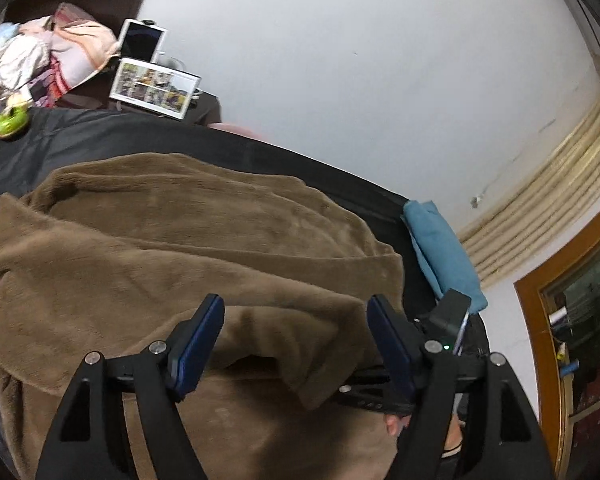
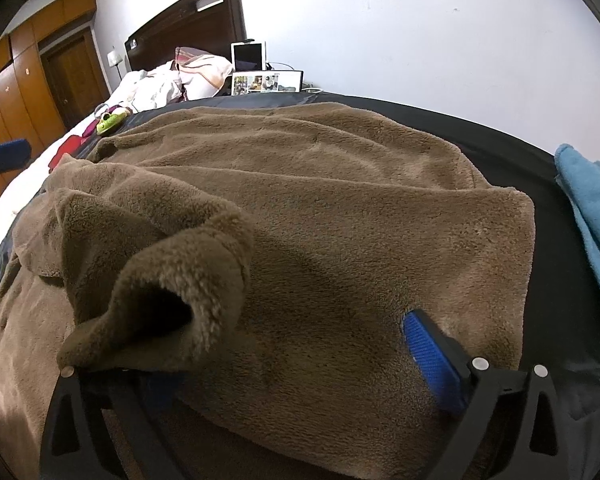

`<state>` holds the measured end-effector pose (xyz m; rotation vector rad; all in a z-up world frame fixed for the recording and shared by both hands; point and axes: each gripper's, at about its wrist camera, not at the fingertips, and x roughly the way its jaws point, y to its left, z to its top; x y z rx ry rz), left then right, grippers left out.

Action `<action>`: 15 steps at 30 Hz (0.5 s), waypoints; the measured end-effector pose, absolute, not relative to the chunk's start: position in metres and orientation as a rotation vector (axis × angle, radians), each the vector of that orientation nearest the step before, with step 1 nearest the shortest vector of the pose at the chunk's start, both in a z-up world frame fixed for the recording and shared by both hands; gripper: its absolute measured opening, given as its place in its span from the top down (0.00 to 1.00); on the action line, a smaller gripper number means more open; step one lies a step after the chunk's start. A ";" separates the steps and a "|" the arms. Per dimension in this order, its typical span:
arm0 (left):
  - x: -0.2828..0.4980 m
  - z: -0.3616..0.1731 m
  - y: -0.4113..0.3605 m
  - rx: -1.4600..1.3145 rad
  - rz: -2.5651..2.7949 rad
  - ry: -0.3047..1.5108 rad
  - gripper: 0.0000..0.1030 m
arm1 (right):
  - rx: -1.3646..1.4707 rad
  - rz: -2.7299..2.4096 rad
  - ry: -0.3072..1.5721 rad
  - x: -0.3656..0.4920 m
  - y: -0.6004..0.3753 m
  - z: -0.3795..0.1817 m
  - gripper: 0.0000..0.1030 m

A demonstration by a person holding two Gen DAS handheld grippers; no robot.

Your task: Fold clothes

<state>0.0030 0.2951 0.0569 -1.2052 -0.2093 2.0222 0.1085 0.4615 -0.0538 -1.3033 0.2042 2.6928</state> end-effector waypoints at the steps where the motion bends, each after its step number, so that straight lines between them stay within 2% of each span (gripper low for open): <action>1: 0.001 0.055 0.285 -1.208 2.037 -0.220 0.25 | -1.301 2.696 0.210 0.109 0.462 -0.054 0.02; 7: -0.010 0.030 0.226 -1.261 2.164 -0.236 0.25 | -1.293 2.708 0.237 0.110 0.464 -0.053 0.02; 11: -0.017 0.006 0.188 -1.305 2.216 -0.309 0.25 | -1.273 2.728 0.282 0.113 0.468 -0.052 0.02; 15: -0.019 -0.012 0.166 -1.312 2.210 -0.388 0.25 | -1.177 2.789 0.422 0.124 0.479 -0.044 0.02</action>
